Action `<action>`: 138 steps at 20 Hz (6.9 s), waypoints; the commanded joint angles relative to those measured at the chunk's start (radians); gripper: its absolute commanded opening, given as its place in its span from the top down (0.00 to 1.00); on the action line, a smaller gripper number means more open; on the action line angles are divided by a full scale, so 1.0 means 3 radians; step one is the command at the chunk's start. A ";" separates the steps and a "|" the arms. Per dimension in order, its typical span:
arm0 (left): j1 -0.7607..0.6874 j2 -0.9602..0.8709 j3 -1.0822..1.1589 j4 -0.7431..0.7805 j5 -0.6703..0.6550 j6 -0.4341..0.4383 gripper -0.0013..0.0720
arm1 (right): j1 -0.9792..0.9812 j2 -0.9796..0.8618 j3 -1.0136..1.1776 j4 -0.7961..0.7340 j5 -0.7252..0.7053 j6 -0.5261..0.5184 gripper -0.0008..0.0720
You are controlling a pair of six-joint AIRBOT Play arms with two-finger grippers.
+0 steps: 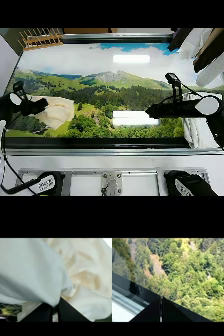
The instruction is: Fold the clothes and pants, and hang the long-sleeved shirts on hangers.
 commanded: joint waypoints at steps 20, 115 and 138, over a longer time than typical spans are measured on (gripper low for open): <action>-0.1609 0.0552 -0.0053 -0.0661 0.0439 -0.0488 0.04 | -0.0498 -0.0039 0.0025 0.0048 -0.0254 0.0010 0.95; 0.0690 0.2347 0.1286 -0.1237 -0.0936 0.0296 0.97 | -0.1181 0.0554 0.2140 -0.1077 0.0239 0.0652 0.97; -0.0520 0.0590 -0.0521 -0.0660 -0.0603 0.0348 0.97 | -0.1348 -0.0732 -0.1227 -0.0268 -0.0248 0.0649 0.34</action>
